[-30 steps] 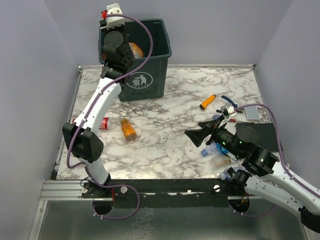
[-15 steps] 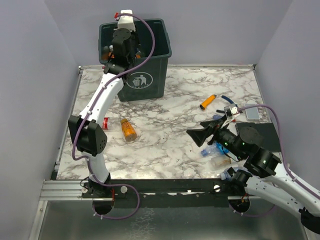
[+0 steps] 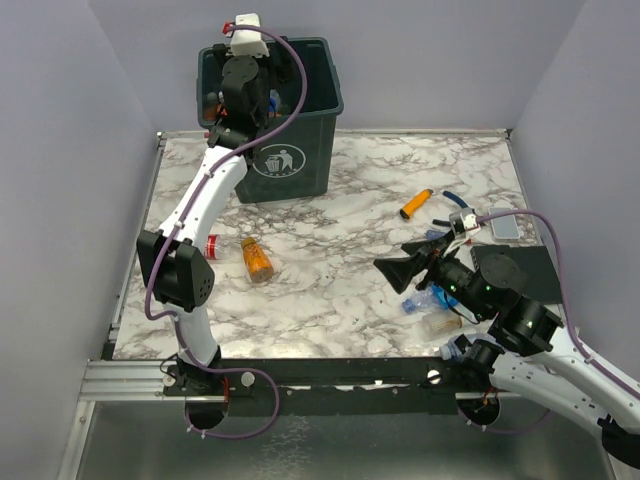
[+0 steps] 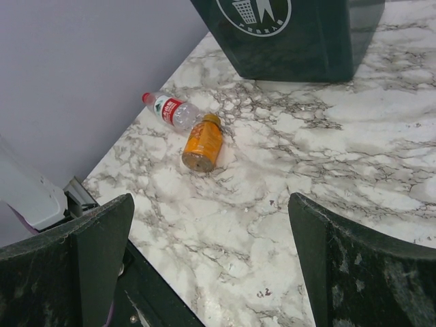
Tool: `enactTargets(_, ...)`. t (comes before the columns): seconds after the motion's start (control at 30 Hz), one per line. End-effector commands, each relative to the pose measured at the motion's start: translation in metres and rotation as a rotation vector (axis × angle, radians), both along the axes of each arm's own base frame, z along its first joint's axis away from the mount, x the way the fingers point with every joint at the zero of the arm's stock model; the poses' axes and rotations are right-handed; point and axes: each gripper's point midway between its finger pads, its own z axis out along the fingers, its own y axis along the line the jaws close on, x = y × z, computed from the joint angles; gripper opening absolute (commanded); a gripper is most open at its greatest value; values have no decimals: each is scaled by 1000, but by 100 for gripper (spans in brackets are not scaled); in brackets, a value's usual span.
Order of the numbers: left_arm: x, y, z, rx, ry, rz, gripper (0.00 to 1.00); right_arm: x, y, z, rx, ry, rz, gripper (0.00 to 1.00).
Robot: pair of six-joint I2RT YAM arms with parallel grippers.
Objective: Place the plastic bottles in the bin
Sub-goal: Place the plastic bottle in the trash bin, then pick up the plastic bottle at the center of the board.
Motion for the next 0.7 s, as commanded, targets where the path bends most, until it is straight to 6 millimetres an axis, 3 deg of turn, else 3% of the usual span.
enactTargets(0.0, -15, 1, 38, -72, -99, -27, 99, 1, -6, -6, -26, 10, -26, 99)
enactTargets(0.17, -35, 5, 73, -97, -175, -42, 95, 1, -6, -5, -19, 13, -28, 99)
enactTargets(0.4, -80, 20, 95, -111, -200, -10, 81, 3, -7, -1, -27, 1, -35, 99)
enactTargets(0.53, -126, 22, 79, -89, -132, -45, 81, 8, -12, 2, -62, -27, -62, 99)
enactTargets(0.67, -168, 31, 28, -69, -11, -76, 91, 13, -9, -2, -140, -31, -59, 99)
